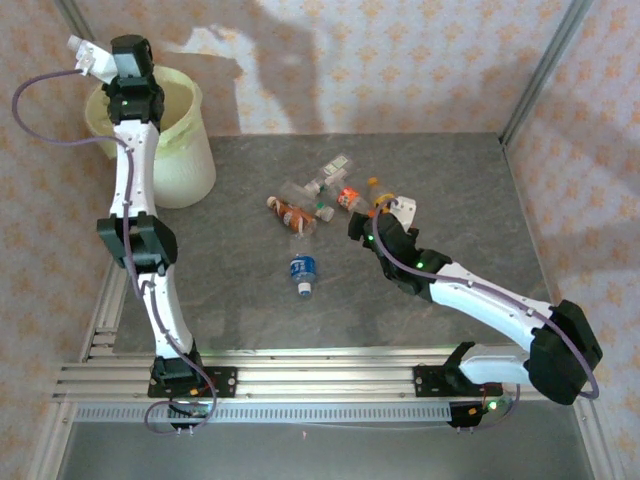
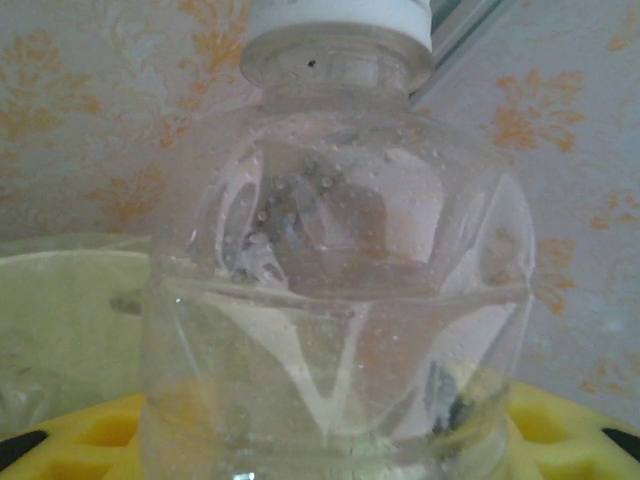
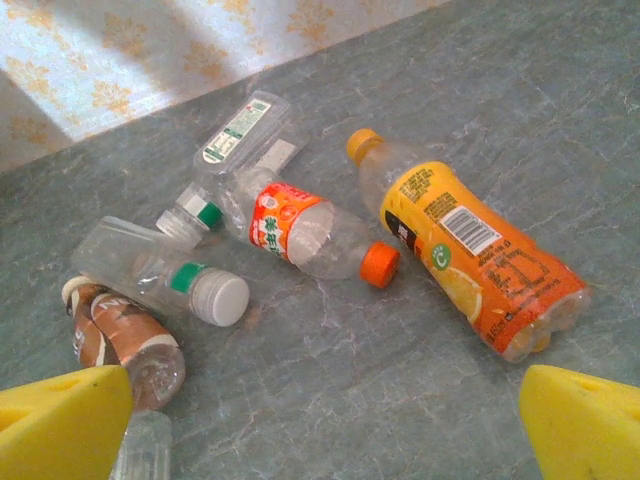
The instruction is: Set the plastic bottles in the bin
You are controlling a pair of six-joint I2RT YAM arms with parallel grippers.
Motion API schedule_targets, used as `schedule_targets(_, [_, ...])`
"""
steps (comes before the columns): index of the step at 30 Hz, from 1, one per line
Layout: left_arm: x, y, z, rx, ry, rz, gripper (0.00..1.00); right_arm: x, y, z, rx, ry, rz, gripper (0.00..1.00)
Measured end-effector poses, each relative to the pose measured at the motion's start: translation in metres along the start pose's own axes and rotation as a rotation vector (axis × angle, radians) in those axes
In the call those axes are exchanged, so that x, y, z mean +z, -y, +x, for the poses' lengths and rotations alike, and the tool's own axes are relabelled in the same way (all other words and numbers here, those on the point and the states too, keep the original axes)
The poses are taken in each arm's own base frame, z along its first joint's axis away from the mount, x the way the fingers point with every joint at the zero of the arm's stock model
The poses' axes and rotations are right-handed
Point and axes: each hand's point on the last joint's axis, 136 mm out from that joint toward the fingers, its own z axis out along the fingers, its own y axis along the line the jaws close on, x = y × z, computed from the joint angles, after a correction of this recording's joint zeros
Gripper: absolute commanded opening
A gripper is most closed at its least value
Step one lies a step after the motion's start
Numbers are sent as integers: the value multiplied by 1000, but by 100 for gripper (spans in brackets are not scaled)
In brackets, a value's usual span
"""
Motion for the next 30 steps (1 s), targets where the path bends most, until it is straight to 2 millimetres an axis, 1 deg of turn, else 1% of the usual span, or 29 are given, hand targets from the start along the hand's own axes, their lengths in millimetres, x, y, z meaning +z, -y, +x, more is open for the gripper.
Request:
schedule_targets(4, [11,-8,20,-23,-53,-36,82,1,-9,-7,8,5,-12,99])
schedule_targets(6, [12,-14,30,-23,-88,-52,87,2,-12,-9,10,4,-19,99])
schedule_targets(9, [11,-14,37,-24,-127,-48,93,1,-14,-9,11,0,-26,99])
schedule_targets(18, [7,-1,52,17,-223,30,97,1,-13,-7,8,-13,-21,99])
schedule_targets(21, [2,4,58,54,-260,58,100,0,-13,-7,11,-15,-23,99])
schedule_targets(24, [-12,16,58,97,-283,100,100,0,-11,-6,11,-15,-21,99])
schedule_targets(26, [-31,30,56,131,-294,138,100,-1,-10,-5,14,-15,-20,99])
schedule_targets(28, [-56,47,54,165,-306,188,100,-2,-8,-4,21,-16,-20,99])
schedule_targets(30, [-90,63,54,202,-329,247,100,-3,-5,-1,23,-18,-18,99])
